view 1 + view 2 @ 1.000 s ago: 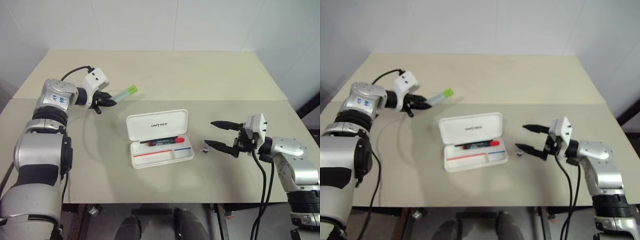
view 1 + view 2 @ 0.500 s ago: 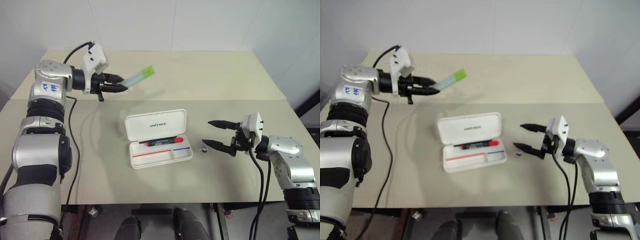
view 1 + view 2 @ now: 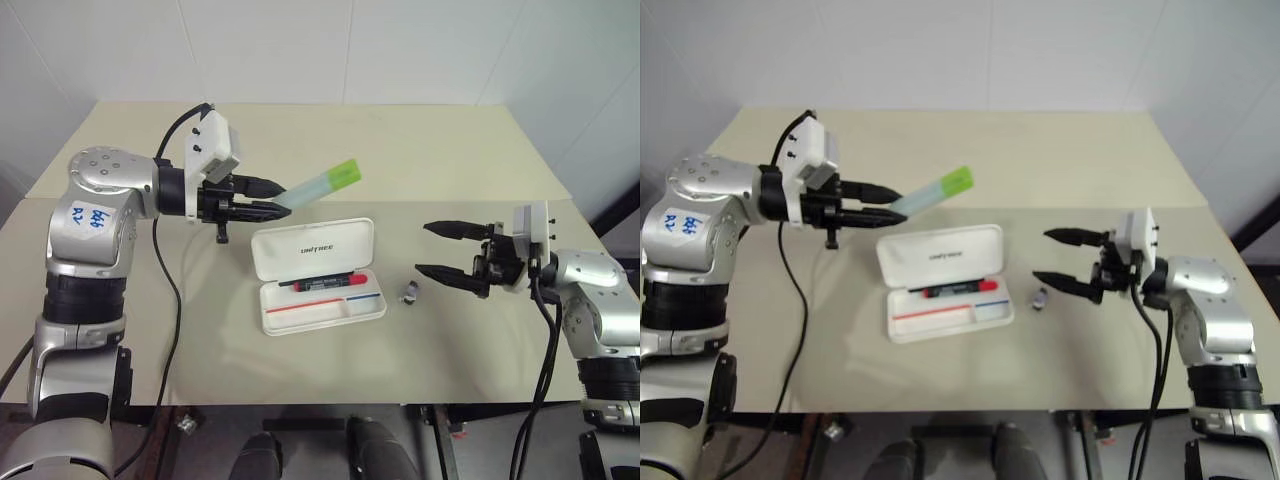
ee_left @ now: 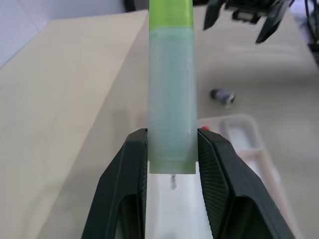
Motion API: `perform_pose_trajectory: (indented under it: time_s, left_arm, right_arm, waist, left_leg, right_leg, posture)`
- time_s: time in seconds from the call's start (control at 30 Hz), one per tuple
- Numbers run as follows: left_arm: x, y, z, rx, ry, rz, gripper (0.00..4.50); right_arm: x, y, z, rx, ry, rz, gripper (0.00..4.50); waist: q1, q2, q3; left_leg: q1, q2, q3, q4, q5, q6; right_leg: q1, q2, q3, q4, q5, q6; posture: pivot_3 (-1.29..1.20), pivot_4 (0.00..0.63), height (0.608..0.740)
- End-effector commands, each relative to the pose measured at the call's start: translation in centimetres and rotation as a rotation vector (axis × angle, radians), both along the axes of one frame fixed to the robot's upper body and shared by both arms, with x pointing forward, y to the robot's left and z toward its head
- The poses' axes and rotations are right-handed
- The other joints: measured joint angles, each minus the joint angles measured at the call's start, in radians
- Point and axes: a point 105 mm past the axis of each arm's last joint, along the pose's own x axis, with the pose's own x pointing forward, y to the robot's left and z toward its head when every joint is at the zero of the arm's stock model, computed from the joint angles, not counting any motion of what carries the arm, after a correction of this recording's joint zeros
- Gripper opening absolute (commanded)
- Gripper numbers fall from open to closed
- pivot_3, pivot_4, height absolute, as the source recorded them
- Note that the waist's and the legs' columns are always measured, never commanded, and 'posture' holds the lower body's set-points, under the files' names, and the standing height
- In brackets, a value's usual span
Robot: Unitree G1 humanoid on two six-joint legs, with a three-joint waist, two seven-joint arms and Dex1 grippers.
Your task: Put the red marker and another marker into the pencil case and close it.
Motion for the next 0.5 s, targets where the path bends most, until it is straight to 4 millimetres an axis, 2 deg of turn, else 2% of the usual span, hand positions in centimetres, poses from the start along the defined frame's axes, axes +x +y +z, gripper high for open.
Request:
perform_pose_trajectory:
  time_s: [0.03, 0.27, 0.5]
  left_arm:
    - [-1.8, -1.5, 0.1, -0.001, -0.001, -0.025, 1.06]
    - [-2.9, -2.6, -2.9, 0.052, 0.140, 0.009, 1.06]
    - [-2.9, -4.3, -5.7, 0.111, 0.251, 0.057, 1.06]
  right_arm:
    - [0.1, -0.6, 0.7, -0.020, -0.037, -0.003, 4.50]
    - [0.1, -0.4, -0.3, -0.021, -0.021, -0.014, 4.50]
    - [-1.0, -2.2, -0.6, -0.005, -0.017, -0.041, 4.50]
  waist:
    - [0.000, 0.000, 0.000]
    - [-0.003, 0.000, 0.000]
    - [0.000, 0.000, 0.000]
  left_leg:
    - [0.000, 0.000, 0.000, 0.001, 0.000, 0.000]
    - [0.000, 0.000, 0.000, 0.002, 0.000, 0.000]
    - [0.000, 0.000, 0.000, 0.003, 0.000, 0.000]
  right_leg:
    - [0.000, 0.000, 0.000, 0.000, 0.000, 0.000]
    - [0.000, 0.000, 0.000, 0.000, 0.000, 0.000]
    - [0.001, 0.000, 0.001, -0.001, 0.000, 0.000]
  posture:
    - [0.00, 0.150, 0.740]
    - [0.00, 0.150, 0.740]
    - [0.00, 0.150, 0.740]
